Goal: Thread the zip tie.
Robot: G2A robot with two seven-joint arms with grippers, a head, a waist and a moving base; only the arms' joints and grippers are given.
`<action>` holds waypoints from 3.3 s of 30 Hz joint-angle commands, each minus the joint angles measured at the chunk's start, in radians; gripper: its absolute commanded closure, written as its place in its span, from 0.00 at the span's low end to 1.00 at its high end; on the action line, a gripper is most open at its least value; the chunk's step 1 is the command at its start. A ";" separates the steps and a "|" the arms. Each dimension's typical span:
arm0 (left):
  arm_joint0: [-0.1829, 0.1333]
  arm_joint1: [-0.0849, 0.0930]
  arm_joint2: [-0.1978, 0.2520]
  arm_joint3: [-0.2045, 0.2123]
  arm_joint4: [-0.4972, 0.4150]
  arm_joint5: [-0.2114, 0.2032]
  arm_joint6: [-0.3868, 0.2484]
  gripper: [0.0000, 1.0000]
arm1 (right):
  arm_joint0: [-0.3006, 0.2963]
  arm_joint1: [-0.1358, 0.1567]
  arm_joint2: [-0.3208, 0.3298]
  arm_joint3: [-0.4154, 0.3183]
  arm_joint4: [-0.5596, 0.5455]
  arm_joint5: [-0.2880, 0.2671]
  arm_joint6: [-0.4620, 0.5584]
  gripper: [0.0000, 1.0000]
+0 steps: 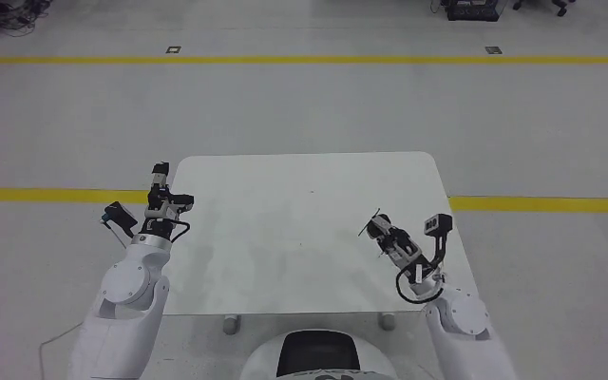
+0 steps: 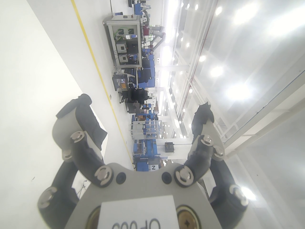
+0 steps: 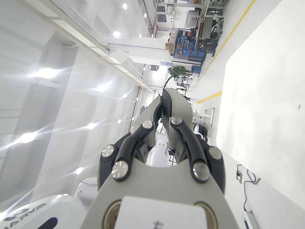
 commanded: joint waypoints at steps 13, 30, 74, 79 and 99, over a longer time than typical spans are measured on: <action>0.000 0.000 0.000 0.000 0.000 0.000 0.000 0.00 | -0.026 0.001 0.043 -0.009 -0.005 0.000 0.071 1.00; 0.009 0.009 0.137 -0.098 0.322 0.006 -0.214 0.00 | 0.001 0.011 0.001 0.045 -0.037 0.011 0.026 1.00; -0.163 -0.020 0.482 0.063 0.370 -0.031 -0.376 0.00 | 0.054 0.032 -0.090 0.106 -0.025 0.010 -0.033 1.00; -0.200 -0.034 0.537 0.092 0.333 -0.048 -0.340 0.00 | 0.073 0.036 -0.103 0.136 -0.012 0.021 -0.030 1.00; -0.276 -0.066 0.674 0.174 0.304 -0.086 -0.315 0.00 | 0.092 0.042 -0.113 0.173 0.009 0.000 -0.084 1.00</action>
